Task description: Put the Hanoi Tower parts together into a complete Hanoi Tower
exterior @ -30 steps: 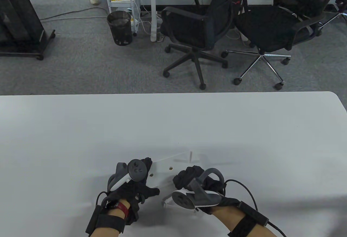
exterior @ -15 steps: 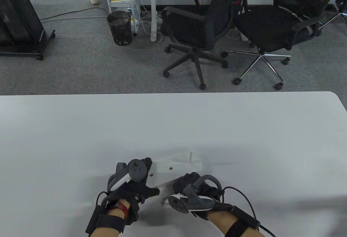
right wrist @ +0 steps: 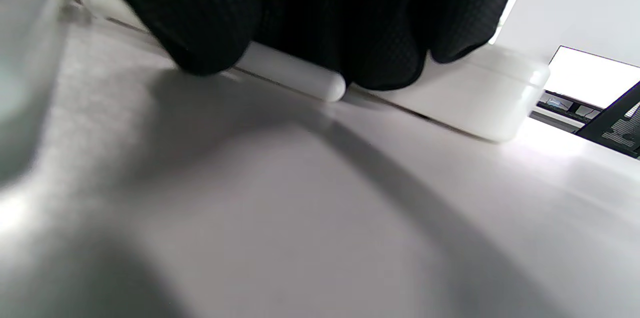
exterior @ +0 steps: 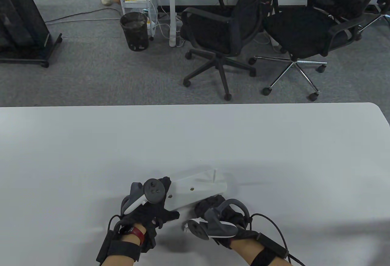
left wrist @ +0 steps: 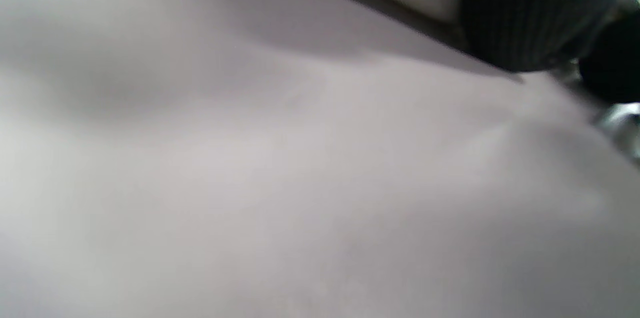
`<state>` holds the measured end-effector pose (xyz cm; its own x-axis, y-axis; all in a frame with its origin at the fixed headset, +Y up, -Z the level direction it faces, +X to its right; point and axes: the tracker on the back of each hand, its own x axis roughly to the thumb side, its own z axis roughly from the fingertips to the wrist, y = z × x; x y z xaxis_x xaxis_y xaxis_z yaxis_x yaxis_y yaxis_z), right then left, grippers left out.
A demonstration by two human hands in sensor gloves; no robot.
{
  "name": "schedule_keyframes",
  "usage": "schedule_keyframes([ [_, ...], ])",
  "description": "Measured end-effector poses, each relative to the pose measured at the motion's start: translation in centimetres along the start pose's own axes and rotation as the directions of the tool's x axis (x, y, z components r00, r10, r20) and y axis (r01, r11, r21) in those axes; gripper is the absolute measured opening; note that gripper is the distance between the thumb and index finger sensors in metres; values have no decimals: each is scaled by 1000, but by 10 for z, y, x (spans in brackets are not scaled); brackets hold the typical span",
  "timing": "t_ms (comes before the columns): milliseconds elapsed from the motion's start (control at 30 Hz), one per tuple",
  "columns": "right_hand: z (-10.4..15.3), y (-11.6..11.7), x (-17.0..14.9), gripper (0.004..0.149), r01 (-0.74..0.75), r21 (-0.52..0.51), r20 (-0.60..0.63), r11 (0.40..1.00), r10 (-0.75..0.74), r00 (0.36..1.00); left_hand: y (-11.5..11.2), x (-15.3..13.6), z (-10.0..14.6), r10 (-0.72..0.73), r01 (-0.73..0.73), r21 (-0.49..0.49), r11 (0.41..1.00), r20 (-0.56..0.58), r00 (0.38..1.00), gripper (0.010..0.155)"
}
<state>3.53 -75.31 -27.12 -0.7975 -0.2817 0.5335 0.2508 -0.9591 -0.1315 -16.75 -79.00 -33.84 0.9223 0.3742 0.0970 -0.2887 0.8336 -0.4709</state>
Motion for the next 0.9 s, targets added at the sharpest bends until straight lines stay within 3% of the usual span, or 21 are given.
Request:
schedule_keyframes([
  [433,-8,0,0,45,32,17,-17,999,-32,999,-1,0,-1,-1,1,-3,1000,-1,1000,117],
  [700,-13,2,5,47,-41,70,14,997,40,999,-1,0,-1,-2,2,-3,1000,-2,1000,117],
  [900,-14,-12,-7,45,38,140,-18,989,-36,999,-1,0,-1,-1,1,-3,1000,-1,1000,116],
])
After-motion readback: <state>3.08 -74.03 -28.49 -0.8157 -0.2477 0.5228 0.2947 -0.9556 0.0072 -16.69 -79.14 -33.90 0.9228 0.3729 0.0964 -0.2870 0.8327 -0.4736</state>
